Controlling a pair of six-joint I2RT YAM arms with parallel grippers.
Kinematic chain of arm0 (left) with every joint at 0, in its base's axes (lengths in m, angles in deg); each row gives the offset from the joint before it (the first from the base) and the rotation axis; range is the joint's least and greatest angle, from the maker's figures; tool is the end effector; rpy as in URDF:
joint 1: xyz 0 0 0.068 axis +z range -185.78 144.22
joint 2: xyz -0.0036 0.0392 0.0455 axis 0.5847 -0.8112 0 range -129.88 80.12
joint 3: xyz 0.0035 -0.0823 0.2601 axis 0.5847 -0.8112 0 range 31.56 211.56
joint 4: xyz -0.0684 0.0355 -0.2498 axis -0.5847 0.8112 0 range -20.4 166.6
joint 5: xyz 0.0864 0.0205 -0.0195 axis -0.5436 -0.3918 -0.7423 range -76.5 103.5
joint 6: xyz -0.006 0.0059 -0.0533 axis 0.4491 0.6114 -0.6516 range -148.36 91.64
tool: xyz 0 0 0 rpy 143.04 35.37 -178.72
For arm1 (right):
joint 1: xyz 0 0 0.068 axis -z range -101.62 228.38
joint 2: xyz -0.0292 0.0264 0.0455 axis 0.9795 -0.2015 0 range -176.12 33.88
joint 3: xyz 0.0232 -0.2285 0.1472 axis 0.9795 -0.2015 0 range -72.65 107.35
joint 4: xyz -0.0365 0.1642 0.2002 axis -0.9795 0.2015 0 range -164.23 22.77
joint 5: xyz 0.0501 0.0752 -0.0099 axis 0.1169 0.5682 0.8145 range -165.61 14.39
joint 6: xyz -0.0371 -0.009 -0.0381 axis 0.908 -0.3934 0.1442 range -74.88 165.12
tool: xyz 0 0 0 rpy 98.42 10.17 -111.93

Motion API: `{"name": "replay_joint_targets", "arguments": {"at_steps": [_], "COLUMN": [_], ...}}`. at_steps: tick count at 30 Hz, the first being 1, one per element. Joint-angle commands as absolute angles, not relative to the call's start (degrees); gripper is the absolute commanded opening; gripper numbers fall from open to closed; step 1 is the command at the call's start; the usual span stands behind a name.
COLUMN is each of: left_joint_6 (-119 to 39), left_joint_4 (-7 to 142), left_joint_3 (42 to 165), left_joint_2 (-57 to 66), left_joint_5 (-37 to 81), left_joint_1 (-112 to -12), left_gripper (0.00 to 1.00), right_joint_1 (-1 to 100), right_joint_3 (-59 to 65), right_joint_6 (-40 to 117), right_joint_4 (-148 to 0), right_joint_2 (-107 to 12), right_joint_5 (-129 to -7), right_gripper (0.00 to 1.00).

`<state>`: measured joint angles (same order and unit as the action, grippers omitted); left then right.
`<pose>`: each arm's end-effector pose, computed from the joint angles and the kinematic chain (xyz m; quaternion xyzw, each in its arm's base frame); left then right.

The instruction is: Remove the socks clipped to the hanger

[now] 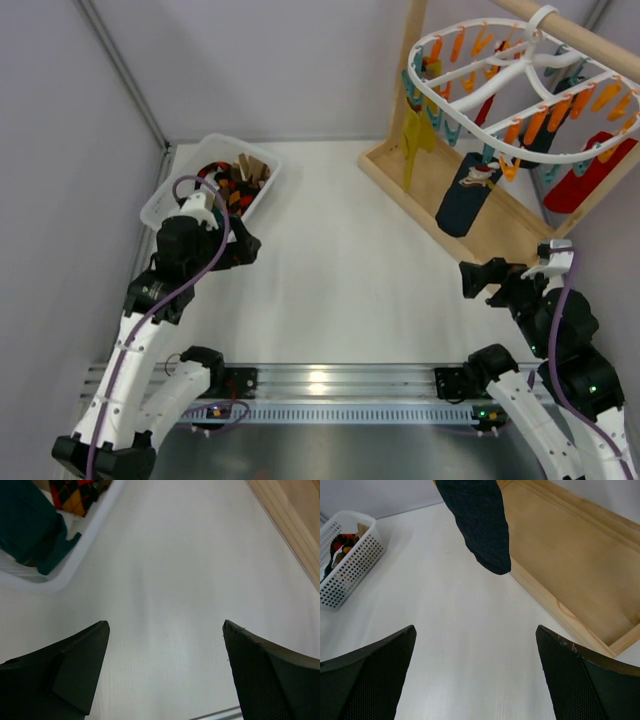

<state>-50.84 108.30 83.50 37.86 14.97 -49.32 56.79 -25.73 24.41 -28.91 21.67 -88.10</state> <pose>0.1474 -0.0365 0.3382 -0.0607 0.8595 -0.1674 0.4791 0.0364 0.0062 0.3382 0.0636 0.7654 0.1510 0.6223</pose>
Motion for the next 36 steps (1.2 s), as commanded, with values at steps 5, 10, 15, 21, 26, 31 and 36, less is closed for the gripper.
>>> {"name": "replay_joint_targets", "arguments": {"at_steps": [5,10,15,21,26,31,36], "left_joint_6": [-60.41,-60.97,-52.54,-41.73,-36.98,-41.43,-43.92], "left_joint_4": [95.13,88.51,80.87,50.58,38.16,35.51,34.1], "left_joint_3": [81.83,89.27,98.96,97.83,103.88,114.6,122.43], "left_joint_2": [30.38,17.5,3.23,-7.67,-17.78,-27.8,-36.23], "left_joint_5": [23.63,2.89,2.13,18.02,26.14,33.59,40.65], "left_joint_1": [-57.87,-82.15,-95.19,-95.2,-94.24,-90.03,-86.5], "left_gripper": [0.99,0.99,0.99,0.99,0.99,0.99,0.99], "right_joint_1": [57.28,57.2,57.28,57.37,57.28,57.28,57.37], "right_joint_3": [-26.24,-25.28,-22.29,-17.63,-15.61,-13.94,-13.67], "right_joint_6": [23.77,23.68,25.52,27.72,28.68,28.95,29.83], "right_joint_4": [-33.97,-33.1,-29.76,-25.28,-22.64,-21.41,-21.06], "right_joint_2": [20.34,20.6,21.74,22.71,22.89,23.42,23.33], "right_joint_5": [-84.93,-83.61,-83.35,-81.41,-80.89,-79.3,-77.63], "right_gripper": [0.99,0.99,0.99,0.99,0.99,1.0,0.99]}}
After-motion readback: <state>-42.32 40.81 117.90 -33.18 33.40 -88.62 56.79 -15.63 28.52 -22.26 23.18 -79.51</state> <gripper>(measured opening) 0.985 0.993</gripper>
